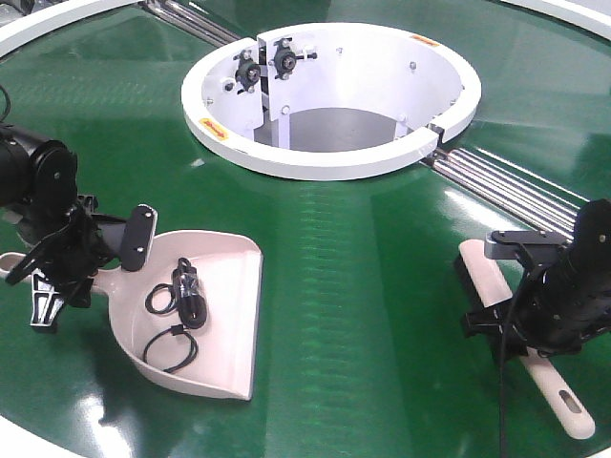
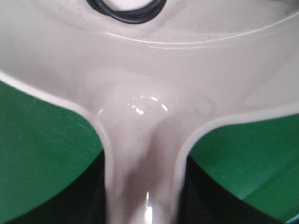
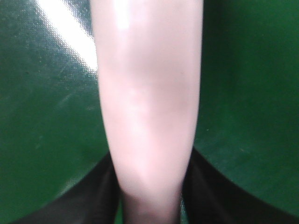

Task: Clean and inspect green conveyor with broom and dustpan

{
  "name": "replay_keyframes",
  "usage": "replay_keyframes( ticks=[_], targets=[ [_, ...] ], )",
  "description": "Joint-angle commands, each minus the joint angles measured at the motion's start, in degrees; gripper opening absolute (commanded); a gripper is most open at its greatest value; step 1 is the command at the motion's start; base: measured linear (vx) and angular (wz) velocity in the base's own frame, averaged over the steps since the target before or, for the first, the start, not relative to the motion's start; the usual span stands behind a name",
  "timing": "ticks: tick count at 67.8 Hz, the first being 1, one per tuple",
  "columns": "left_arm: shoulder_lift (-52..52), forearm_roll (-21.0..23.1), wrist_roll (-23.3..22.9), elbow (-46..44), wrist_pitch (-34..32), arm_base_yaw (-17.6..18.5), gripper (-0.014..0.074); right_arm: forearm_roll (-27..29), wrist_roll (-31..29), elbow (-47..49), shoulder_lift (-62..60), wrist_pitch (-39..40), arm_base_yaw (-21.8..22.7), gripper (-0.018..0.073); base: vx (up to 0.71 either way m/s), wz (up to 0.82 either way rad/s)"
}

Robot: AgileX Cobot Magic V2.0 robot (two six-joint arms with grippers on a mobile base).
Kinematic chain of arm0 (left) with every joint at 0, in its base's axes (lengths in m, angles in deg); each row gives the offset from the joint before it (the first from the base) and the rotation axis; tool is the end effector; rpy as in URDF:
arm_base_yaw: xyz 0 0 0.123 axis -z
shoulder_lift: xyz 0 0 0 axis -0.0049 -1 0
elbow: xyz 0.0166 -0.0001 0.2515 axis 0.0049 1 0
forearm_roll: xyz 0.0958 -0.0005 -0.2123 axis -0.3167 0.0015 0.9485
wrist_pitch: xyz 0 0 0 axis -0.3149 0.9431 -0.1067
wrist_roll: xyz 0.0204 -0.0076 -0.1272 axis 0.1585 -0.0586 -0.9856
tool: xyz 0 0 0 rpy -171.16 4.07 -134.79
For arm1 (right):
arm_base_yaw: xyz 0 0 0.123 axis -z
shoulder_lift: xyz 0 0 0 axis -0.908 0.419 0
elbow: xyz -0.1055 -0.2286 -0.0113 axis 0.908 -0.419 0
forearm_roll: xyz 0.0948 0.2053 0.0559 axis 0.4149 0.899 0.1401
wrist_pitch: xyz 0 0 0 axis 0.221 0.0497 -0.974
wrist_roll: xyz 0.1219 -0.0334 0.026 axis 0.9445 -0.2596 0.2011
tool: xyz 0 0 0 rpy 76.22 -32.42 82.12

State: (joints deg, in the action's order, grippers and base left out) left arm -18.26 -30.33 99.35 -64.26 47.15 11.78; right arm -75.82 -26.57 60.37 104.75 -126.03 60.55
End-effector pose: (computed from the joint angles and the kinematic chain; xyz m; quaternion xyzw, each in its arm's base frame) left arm 0.3281 -0.0497 0.1518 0.7070 0.6996 0.1025 0.0144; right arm 0.2680 0.0282 0.1232 -0.0150 0.9978 0.0283 0.0588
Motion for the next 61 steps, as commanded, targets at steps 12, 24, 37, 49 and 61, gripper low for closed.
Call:
replay_keyframes(
  ticks=[12,24,37,49,61],
  targets=[
    [2.60,0.84,-5.74,-1.03,-1.66,0.27,0.0395,-0.21,-0.50,1.31,-3.90,1.21,0.35,0.0459,0.00,0.00],
    [2.80,0.84,-12.25,-1.03,-1.15,0.27,0.0580,-0.80,-0.50,1.31,-5.78,1.09,0.35,0.0482,0.00,0.00],
    [4.63,1.00,-17.81,-1.03,-1.15,0.27,0.0657,-2.08,-0.50,1.31,-9.28,0.95,0.35,0.0482,0.00,0.00],
    [8.77,1.00,-21.31,-1.03,-0.40,0.27,0.0623,-2.08,-0.50,1.31,-14.22,0.48,0.35,0.0482,0.00,0.00],
    [15.79,3.66,-26.29,-1.03,-0.07,0.27,0.0568,-2.08,-0.50,1.31,-21.04,1.63,0.35,0.0480,0.00,0.00]
  ],
)
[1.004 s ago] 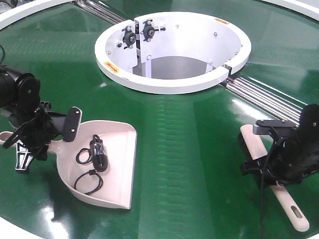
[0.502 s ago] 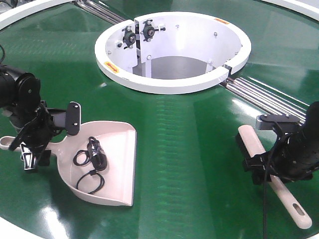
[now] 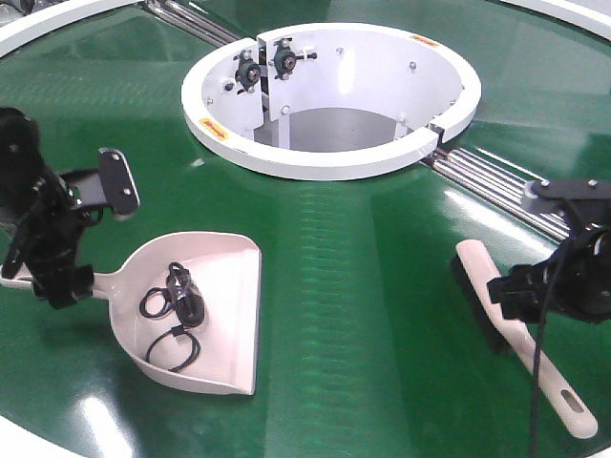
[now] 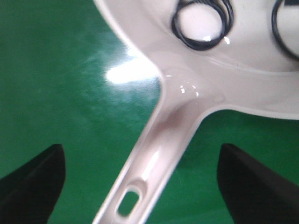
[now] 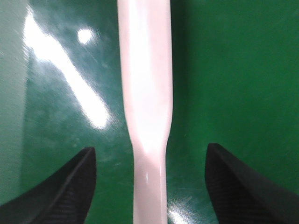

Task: Clean and inspect green conveyor with broom and dustpan

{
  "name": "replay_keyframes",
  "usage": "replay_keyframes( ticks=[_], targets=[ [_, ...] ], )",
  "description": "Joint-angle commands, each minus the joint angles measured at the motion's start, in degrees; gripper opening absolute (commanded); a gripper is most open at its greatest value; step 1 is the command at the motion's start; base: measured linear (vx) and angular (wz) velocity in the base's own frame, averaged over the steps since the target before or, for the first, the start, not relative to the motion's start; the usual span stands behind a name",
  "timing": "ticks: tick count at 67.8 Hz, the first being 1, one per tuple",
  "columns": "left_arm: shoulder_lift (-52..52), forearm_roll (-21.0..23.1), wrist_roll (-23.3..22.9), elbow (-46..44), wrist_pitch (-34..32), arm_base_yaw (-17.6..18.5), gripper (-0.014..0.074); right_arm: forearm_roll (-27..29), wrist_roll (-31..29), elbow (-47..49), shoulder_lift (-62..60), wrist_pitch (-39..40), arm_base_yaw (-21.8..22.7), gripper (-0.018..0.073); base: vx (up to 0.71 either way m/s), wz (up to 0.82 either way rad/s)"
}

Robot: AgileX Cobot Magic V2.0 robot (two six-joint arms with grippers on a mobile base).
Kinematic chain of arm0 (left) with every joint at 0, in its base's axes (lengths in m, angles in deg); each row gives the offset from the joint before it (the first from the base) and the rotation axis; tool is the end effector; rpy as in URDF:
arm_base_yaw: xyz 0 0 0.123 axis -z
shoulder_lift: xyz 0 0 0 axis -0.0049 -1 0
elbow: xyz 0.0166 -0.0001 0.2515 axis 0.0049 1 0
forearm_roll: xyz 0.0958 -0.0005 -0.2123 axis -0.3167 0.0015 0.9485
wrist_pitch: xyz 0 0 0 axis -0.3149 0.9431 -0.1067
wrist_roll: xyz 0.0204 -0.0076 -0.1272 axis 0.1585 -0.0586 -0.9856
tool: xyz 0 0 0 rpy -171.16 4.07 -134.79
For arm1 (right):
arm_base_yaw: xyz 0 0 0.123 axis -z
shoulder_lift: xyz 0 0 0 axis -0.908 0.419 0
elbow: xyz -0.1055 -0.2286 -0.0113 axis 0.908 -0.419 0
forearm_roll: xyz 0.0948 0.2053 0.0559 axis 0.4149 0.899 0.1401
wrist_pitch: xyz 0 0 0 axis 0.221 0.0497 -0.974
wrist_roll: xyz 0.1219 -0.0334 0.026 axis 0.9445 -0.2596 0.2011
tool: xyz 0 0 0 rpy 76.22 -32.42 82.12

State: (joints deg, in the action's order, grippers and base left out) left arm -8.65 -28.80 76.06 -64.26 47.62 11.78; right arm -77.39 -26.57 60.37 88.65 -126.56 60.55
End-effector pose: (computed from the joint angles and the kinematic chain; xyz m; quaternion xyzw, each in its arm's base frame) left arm 0.3172 -0.0502 0.2059 0.5367 0.8283 0.1153 0.1123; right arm 0.2565 0.0247 0.1973 -0.0255 0.9804 0.0255 0.1937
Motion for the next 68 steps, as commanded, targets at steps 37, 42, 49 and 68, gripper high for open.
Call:
replay_keyframes(
  ticks=[37,42,49,68],
  targets=[
    [30.22,28.85,-7.50,-1.03,-1.99,0.27,0.0463,-0.46,-2.62,-2.63,-39.72,10.31,0.35,0.0446,0.00,0.00],
    [32.73,31.13,-8.06,-0.73,-3.00,0.27,0.0463,-0.59,-2.95,-5.56,-45.90,11.73,0.35,0.0445,0.00,0.00],
    [37.52,36.11,-8.10,3.17,-8.48,0.27,0.0463,-0.59,-3.34,-10.65,-53.44,14.13,0.35,0.0445,0.00,0.00],
    [58.49,36.55,-7.39,28.47,-29.88,0.27,0.0461,-0.34,-6.37,-26.01,-69.25,27.61,0.35,0.0445,0.00,0.00]
  ],
)
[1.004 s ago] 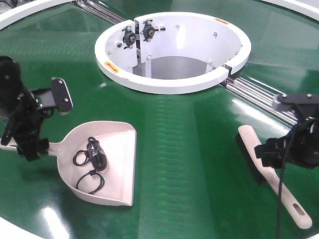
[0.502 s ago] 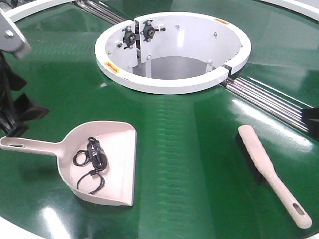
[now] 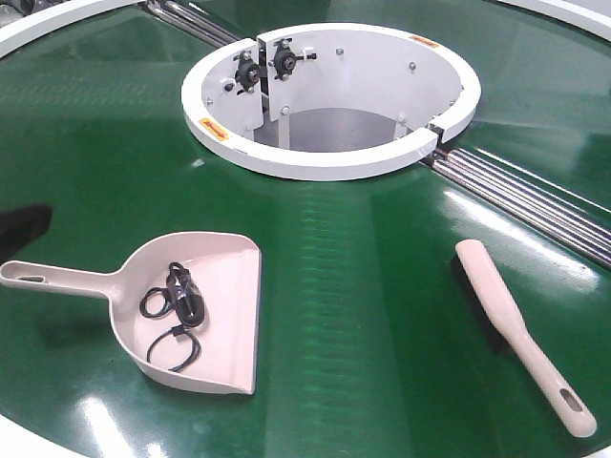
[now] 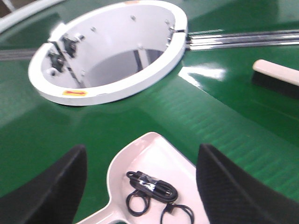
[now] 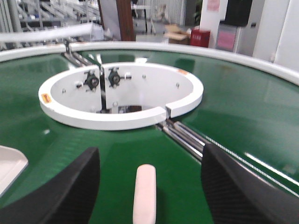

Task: Clean and inspect green conveyor with broom and dustpan

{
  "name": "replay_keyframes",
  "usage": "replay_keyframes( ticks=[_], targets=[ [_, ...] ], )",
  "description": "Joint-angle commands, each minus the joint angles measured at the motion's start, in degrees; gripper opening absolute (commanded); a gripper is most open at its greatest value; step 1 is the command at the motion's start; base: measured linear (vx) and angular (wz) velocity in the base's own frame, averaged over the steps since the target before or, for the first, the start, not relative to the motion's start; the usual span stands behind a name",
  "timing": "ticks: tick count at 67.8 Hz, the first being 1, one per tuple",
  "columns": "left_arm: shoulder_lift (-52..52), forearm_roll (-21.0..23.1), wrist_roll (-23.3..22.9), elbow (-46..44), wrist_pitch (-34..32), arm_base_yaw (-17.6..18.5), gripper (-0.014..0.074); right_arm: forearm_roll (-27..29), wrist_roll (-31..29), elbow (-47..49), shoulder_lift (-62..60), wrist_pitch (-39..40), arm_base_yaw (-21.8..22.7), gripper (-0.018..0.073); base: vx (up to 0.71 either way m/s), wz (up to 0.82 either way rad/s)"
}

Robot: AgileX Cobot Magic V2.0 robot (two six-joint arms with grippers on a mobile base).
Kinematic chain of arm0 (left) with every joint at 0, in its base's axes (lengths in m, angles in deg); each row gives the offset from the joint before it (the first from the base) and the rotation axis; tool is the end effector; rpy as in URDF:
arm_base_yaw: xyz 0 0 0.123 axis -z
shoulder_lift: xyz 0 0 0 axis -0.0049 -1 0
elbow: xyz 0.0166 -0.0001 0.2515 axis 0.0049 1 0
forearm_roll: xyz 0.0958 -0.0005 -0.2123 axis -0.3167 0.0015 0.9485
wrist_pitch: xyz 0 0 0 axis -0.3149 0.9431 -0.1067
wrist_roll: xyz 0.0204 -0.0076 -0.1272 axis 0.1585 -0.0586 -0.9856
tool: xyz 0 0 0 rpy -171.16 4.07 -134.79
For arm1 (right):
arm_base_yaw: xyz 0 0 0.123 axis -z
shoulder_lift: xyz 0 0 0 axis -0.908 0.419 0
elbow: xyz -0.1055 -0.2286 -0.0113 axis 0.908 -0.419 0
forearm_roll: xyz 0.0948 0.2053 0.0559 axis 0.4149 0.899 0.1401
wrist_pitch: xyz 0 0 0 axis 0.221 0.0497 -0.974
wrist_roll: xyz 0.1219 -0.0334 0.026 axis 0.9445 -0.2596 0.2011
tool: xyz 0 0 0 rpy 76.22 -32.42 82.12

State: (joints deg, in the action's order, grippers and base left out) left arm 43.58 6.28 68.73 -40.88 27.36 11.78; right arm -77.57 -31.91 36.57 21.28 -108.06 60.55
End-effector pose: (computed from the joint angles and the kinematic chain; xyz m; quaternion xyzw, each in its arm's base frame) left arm 0.1640 -0.0701 0.3460 0.3086 0.7621 -0.0640 0.5655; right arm 0.0926 0.0098 0.3050 -0.0555 0.7379 0.0161 0.6725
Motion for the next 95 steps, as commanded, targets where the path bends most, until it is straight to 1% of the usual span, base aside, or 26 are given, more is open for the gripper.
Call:
replay_keyframes(
  ticks=[1,11,16,22,28,32,35,37,39,40,43,44,53,63,95],
  targets=[
    [7.88,1.47,-0.11,6.95,-11.00,0.27,0.0461,-0.04,-1.03,-2.79,-2.32,9.79,0.35,0.0445,0.00,0.00],
    [19.21,1.47,-0.94,20.95,-19.49,0.27,0.0461,1.18,-1.03,-8.29,-5.11,14.94,0.35,0.0445,0.00,0.00],
    [22.59,1.62,-0.94,27.42,-23.41,0.27,0.0461,1.72,-1.03,-10.35,-5.11,15.86,0.35,0.0445,0.00,0.00],
    [24.25,1.87,-0.96,33.57,-27.12,0.27,0.0461,1.76,-1.03,-11.89,-5.11,17.18,0.35,0.0445,0.00,0.00],
    [24.53,3.28,-0.96,36.80,-31.57,0.27,0.0457,1.76,-1.03,-12.38,-5.11,17.17,0.35,0.0424,0.00,0.00],
    [24.53,5.20,-0.96,36.87,-33.26,0.27,0.0430,1.76,-1.03,-12.38,-5.11,16.72,0.35,0.0377,0.00,0.00],
    [24.53,7.08,-0.96,36.88,-34.14,0.27,0.0374,1.76,-1.03,-12.38,-5.11,16.72,0.35,0.0302,0.00,0.00],
    [24.53,8.04,-0.96,36.88,-34.20,0.27,0.0310,1.76,-1.03,-12.38,-5.11,16.72,0.35,0.0241,0.00,0.00],
    [24.53,8.28,-0.96,36.88,-33.97,0.27,0.0210,1.76,-1.03,-12.38,-5.11,16.72,0.35,0.0185,0.00,0.00],
    [24.53,8.28,-0.96,36.88,-33.88,0.27,0.0172,1.76,-1.03,-12.38,-5.11,16.72,0.35,0.0141,0.00,0.00],
    [24.53,8.28,-0.96,36.88,-33.56,0.27,0.0021,1.76,-1.03,-12.38,-5.11,16.72,0.35,0.0036,0.00,0.00],
    [24.53,8.28,-0.96,36.88,-33.58,0.27,-0.0013,1.76,-1.03,-12.38,-5.11,16.72,0.35,-0.0008,0.00,0.00],
    [24.53,8.19,-0.96,36.88,-34.17,0.27,-0.0008,3.29,-0.87,-12.38,-5.11,16.67,0.35,-0.0010,0.00,0.00],
    [24.53,8.19,-0.91,36.88,-35.19,0.27,-0.0008,3.29,-0.87,-12.38,-5.11,16.67,0.35,-0.0009,0.00,0.00],
    [24.53,8.19,-0.91,36.88,-35.20,0.27,-0.0008,3.29,-0.87,-12.38,-5.11,16.59,0.35,-0.0010,0.00,0.00]
  ],
)
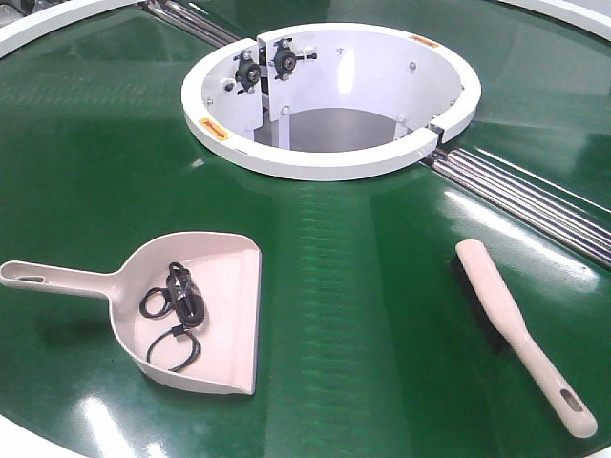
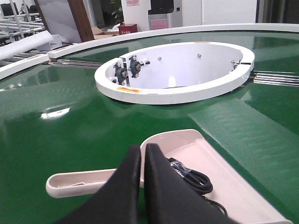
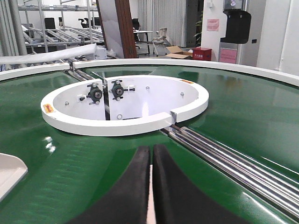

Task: Clean and inspect green conveyor with broom and dustpan

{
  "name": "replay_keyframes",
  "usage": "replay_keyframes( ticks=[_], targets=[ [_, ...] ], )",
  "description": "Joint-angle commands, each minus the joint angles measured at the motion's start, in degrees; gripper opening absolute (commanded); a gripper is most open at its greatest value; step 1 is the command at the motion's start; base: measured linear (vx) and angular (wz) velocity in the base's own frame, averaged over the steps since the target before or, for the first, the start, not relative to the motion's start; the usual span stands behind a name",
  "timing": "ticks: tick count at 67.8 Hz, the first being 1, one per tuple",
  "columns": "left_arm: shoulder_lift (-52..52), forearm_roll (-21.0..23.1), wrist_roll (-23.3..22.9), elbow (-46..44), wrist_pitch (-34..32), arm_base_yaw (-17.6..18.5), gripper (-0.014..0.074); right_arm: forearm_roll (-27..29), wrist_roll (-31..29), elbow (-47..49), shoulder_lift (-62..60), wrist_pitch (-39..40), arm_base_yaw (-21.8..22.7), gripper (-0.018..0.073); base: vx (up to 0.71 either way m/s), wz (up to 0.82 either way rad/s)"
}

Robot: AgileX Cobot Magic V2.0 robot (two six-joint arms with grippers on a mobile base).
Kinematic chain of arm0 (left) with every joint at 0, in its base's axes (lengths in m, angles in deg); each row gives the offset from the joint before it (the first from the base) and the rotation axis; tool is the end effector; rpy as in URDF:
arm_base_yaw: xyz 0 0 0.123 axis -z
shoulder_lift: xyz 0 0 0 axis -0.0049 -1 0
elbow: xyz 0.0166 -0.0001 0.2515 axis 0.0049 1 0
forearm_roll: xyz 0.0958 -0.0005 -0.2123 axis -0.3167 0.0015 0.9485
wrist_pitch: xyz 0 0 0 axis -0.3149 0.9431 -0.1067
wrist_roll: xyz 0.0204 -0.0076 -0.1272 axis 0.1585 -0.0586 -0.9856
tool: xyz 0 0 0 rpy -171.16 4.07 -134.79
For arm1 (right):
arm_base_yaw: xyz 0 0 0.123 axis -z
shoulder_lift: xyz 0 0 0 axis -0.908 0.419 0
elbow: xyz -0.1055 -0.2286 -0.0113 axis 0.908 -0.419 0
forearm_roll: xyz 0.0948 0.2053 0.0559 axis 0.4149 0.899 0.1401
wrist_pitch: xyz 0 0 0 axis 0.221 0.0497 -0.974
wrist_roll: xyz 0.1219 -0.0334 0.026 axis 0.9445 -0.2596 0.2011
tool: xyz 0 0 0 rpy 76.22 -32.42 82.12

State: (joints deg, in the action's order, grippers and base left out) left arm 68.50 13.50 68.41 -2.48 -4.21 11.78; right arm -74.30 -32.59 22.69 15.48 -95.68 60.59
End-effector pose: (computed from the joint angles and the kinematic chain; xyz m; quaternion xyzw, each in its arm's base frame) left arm 0.1279 -0.0346 0.2400 0.1550 0.7226 -0.0360 0.6727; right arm 0.1000 0.0115 0.2606 -0.0405 0.7127 0.0353 0.6994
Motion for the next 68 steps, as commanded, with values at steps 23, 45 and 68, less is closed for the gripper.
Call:
replay_keyframes(
  ticks=[23,45,68],
  targets=[
    [0.69,-13.09,-14.26,-1.20,-3.60,0.27,-0.0008,0.02,-0.19,1.49,0.69,4.30,0.30,-0.0010,0.00,0.00],
    [13.60,-35.55,-42.38,12.35,-6.14,0.23,-0.0008,0.02,-0.19,1.49,0.69,4.30,0.30,-0.0010,0.00,0.00],
    [18.09,-36.05,-45.43,14.32,-3.76,-2.63,-0.0008,0.02,-0.19,1.49,0.69,4.27,0.30,-0.0010,0.00,0.00]
  ],
)
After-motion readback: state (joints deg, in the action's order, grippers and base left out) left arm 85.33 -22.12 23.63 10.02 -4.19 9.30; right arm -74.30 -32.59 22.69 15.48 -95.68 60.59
